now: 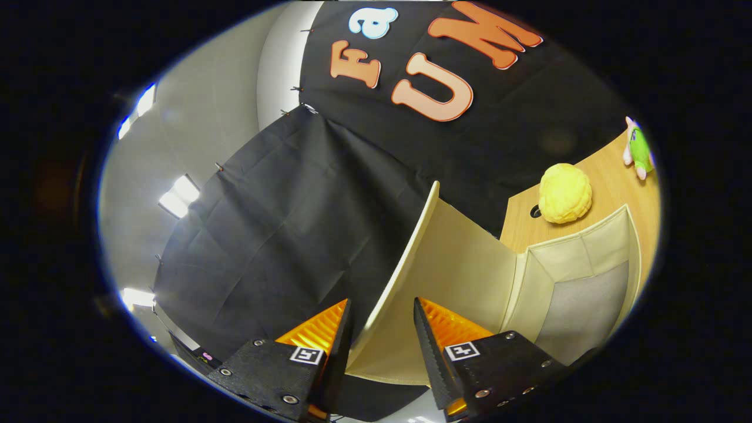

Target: Open the storage box then place both shoes into the box .Put the left shoe in first, then the right shoe, with the right side of both shoes facing outward in a uniform manner.

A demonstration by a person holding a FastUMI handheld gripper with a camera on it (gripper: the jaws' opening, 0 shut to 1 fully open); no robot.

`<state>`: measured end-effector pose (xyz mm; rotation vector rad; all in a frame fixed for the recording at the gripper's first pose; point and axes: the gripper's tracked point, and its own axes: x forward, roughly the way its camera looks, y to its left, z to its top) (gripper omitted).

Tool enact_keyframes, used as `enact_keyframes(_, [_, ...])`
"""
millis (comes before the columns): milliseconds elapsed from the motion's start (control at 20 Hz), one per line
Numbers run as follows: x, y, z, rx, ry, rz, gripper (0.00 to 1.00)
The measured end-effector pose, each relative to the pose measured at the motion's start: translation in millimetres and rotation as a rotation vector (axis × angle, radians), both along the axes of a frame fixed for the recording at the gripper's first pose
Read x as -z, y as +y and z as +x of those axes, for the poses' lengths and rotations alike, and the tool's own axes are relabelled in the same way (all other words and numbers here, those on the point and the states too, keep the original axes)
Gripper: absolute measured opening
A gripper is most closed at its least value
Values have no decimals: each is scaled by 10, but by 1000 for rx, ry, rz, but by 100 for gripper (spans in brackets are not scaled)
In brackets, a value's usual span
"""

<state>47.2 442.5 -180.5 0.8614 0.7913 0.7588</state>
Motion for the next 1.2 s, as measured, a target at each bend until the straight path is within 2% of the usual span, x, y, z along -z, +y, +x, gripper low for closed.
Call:
enact_keyframes(150, [110,59,-134,-59,23,-29,79])
enact_keyframes(200, [151,37,-159,-71,20,-52,89])
enact_keyframes(300, [201,-81,-181,-69,-21,-111,96])
enact_keyframes(600, [230,-643,-149,-4,-151,-289,98])
enact_keyframes(800, [486,-1294,-140,57,-192,-524,98])
enact_keyframes(950, [687,-1836,-183,105,-179,-661,98])
enact_keyframes(1200, [966,-2571,-353,175,-69,-745,98])
